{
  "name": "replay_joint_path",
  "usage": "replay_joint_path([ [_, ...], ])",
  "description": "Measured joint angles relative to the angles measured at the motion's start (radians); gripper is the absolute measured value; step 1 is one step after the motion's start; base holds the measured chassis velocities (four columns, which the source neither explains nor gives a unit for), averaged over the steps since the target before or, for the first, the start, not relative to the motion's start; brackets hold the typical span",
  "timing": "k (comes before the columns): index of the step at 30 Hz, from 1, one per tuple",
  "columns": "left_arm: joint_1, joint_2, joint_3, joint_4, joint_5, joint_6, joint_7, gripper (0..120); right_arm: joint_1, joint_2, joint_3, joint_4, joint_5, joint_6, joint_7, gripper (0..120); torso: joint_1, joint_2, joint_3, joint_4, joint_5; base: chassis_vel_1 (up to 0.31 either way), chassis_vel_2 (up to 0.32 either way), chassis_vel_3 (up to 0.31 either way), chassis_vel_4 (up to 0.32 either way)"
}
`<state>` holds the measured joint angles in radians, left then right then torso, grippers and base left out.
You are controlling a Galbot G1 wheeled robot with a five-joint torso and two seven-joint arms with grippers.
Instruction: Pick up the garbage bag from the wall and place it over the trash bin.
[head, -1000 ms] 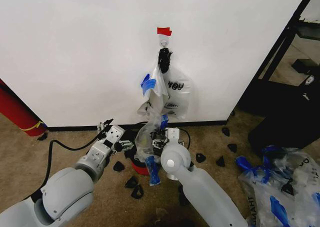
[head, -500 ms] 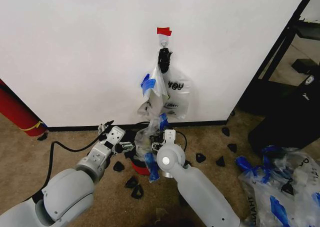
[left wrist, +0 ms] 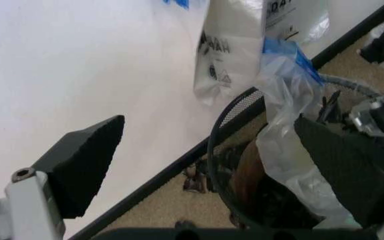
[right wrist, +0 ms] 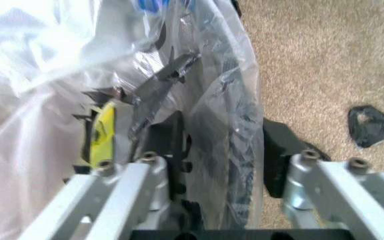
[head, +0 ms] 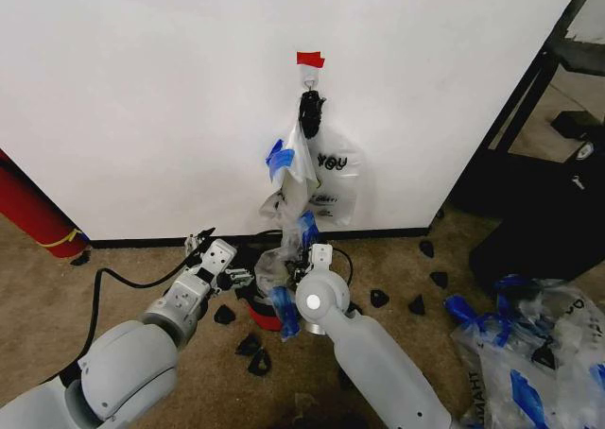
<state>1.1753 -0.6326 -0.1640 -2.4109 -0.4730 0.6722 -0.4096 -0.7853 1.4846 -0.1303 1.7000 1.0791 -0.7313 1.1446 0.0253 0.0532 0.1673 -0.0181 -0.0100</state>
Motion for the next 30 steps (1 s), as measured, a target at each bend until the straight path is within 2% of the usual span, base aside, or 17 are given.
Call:
replay_joint_path([
  [1, 0.000, 0.000, 0.000, 0.000, 0.000, 0.000, 0.000, 100, 0.000, 0.000, 0.000, 0.000, 0.000, 0.000, 0.000, 30, 0.000, 0.000, 0.000, 0.0000, 0.0000, 0.000, 0.000, 0.000, 0.000],
  [8, 0.002, 0.000, 0.006, 0.003, 0.011, -0.012, 0.000, 100, 0.009, 0.030, 0.053, -0.011, 0.071, 0.001, 0.024, 3, 0.000, 0.000, 0.000, 0.0001, 0.0002, 0.000, 0.000, 0.000, 0.000],
  [10, 0.004, 0.000, 0.006, 0.002, 0.011, -0.012, 0.000, 100, 0.008, 0.029, 0.055, -0.011, 0.073, 0.001, 0.023, 0, 0.000, 0.000, 0.000, 0.0001, 0.0002, 0.000, 0.000, 0.000, 0.000],
  [17, 0.012, -0.002, 0.009, 0.002, 0.012, -0.012, 0.000, 100, -0.011, 0.033, 0.076, -0.009, 0.072, 0.007, 0.001, 0, 0.000, 0.000, 0.000, -0.0002, 0.0000, 0.000, 0.000, 0.000, 0.000],
  [25, 0.007, 0.003, 0.006, -0.016, 0.005, -0.014, 0.000, 100, -0.114, 0.025, 0.094, 0.098, -0.024, 0.127, -0.189, 0, 0.000, 0.000, 0.000, 0.0005, -0.0001, 0.000, 0.000, 0.000, 0.000],
  [29, -0.010, 0.013, 0.005, -0.046, -0.017, -0.014, 0.000, 100, -0.195, 0.008, 0.105, 0.180, -0.145, 0.197, -0.328, 0, 0.000, 0.000, 0.000, -0.0001, 0.0000, 0.000, 0.000, 0.000, 0.000],
  [30, -0.010, 0.013, 0.005, -0.046, -0.017, -0.014, 0.000, 100, -0.195, 0.008, 0.105, 0.180, -0.145, 0.197, -0.328, 0, 0.000, 0.000, 0.000, -0.0001, 0.0000, 0.000, 0.000, 0.000, 0.000],
])
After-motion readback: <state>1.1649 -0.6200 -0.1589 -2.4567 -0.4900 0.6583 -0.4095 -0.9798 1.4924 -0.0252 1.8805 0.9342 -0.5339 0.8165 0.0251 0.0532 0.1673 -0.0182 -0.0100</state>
